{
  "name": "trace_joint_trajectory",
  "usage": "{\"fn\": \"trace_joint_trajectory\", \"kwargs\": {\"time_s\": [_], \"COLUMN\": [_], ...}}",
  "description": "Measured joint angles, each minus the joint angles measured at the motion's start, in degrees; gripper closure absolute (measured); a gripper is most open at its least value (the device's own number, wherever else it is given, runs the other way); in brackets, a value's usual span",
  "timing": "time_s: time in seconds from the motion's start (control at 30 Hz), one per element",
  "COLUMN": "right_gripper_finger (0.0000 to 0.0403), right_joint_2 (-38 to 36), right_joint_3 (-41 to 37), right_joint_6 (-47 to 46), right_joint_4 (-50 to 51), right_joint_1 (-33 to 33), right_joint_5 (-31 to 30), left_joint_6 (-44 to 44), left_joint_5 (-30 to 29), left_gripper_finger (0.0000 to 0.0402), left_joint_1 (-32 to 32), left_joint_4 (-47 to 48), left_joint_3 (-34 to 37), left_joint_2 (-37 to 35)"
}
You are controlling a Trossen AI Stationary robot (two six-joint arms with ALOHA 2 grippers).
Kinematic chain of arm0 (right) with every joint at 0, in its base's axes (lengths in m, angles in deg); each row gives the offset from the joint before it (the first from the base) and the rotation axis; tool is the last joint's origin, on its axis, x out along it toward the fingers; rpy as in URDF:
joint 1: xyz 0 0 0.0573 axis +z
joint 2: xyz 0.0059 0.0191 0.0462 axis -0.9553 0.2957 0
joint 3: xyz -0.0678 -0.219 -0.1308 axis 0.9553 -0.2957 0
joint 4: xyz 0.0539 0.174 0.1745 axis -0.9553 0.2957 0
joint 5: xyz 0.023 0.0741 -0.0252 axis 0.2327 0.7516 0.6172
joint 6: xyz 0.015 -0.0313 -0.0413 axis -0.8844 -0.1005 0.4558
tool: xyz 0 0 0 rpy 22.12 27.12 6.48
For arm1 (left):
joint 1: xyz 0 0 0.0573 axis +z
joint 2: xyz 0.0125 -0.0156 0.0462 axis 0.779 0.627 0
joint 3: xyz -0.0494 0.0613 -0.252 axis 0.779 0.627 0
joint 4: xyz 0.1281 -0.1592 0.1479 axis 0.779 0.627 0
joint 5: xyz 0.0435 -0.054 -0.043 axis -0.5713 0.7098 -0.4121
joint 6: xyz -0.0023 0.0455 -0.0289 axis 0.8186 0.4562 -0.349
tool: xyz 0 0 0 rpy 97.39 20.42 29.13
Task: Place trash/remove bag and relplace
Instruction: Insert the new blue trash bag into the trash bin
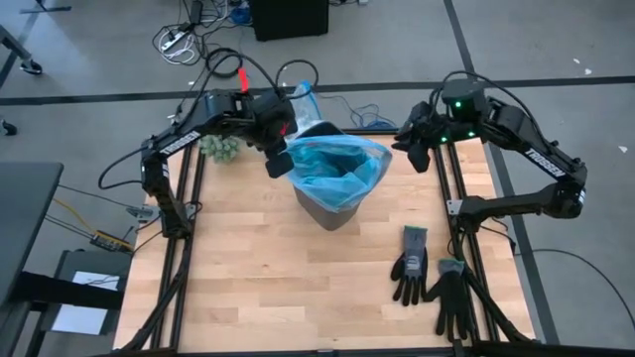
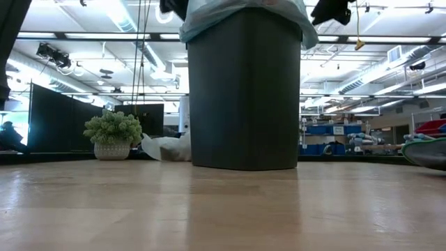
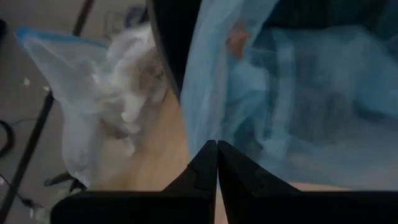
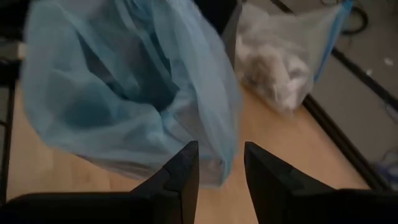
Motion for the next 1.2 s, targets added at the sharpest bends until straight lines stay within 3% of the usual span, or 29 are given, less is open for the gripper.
{"fn": "trace_joint_trajectory", "kwargs": {"time_s": [0.2,0.53,0.77,1.2], "right_gripper_finger": [0.0287,0.0288,0.0288,0.0248], "right_joint_2": [-0.61,5.19,11.38,19.0], "right_joint_3": [0.02,0.04,0.04,0.02], "right_joint_6": [-1.49,2.25,5.18,12.58], "right_joint_4": [-4.14,-11.87,-21.39,-27.08], "right_joint_1": [1.01,1.7,1.7,1.6], "right_joint_5": [1.84,1.62,6.56,7.27], "left_joint_6": [2.31,4.53,3.77,2.6], "left_joint_5": [5.78,6.99,5.85,2.88], "left_gripper_finger": [0.038,0.038,0.038,0.038], "left_joint_1": [2.5,4.65,4.94,6.58], "left_joint_4": [-6.59,-12.99,-19.72,-21.29], "left_joint_3": [6.1,12.4,13.22,13.2], "left_joint_2": [-2.04,-2.98,-2.94,-2.91]}}
